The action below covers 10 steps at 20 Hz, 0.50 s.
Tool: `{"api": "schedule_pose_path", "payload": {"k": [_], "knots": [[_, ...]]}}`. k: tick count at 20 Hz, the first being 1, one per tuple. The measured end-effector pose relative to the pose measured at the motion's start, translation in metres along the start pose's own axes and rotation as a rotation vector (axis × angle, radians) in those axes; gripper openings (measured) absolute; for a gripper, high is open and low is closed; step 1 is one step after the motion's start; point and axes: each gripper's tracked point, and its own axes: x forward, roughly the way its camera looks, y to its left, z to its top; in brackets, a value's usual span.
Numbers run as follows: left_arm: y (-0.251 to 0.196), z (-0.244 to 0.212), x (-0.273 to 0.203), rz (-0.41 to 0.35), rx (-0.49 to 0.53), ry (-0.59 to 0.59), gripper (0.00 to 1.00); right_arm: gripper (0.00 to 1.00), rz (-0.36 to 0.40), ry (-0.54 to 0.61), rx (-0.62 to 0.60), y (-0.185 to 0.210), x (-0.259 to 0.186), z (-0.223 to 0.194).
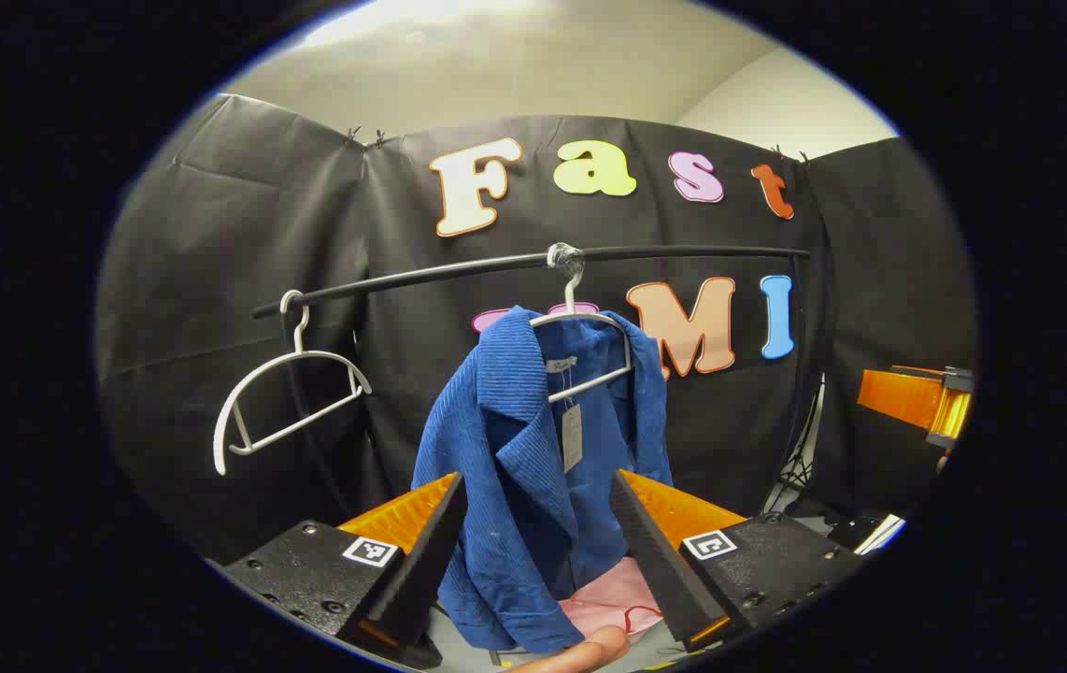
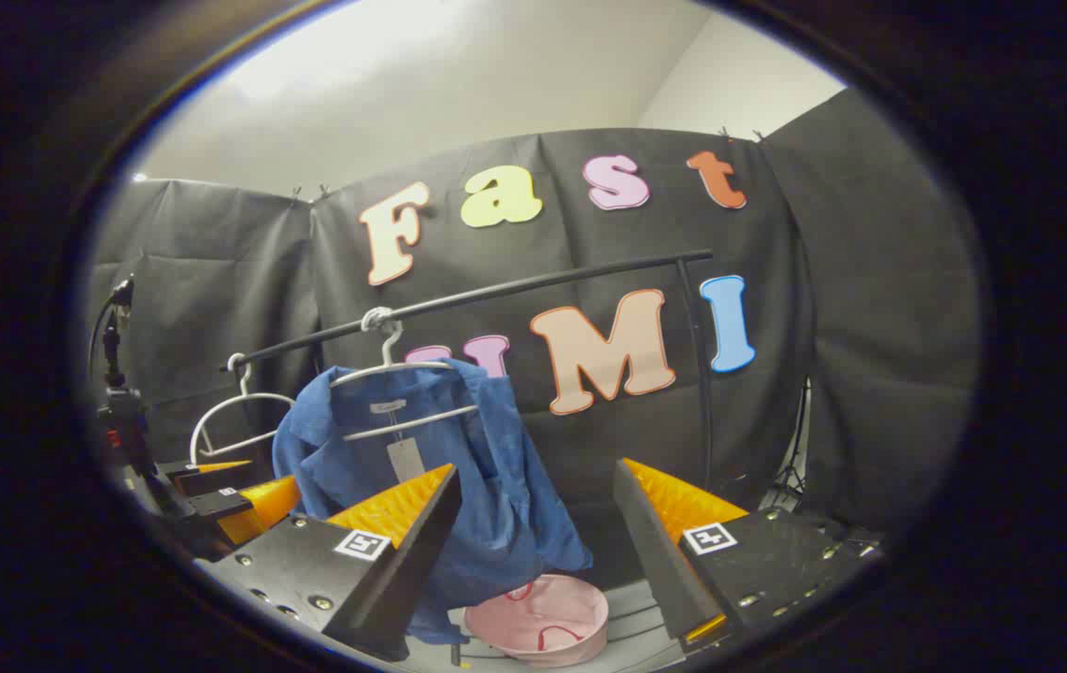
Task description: Grasp the clothes on the hanger with both hands and then place them into the laundry hamper below.
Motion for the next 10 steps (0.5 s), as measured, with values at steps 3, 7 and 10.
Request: {"api": "schedule_pose_path", "payload": {"k": [3, 7, 10], "knots": [[-0.002, -0.002, -0.008, 0.010, -0.010, 0.007, 0.99, 0.99, 0.006, -0.014, 0.005, -0.001, -0.007, 0.004], [-0.008, -0.011, -0.011, 0.017, 0.001, 0.024, 0.99, 0.98, 0.018, -0.003, -0.032, -0.001, -0.007, -0.004], [-0.012, -0.014, -0.012, 0.003, -0.037, 0.029, 0.95, 0.98, 0.057, -0.001, -0.046, 0.008, -0.002, -0.005]]}}
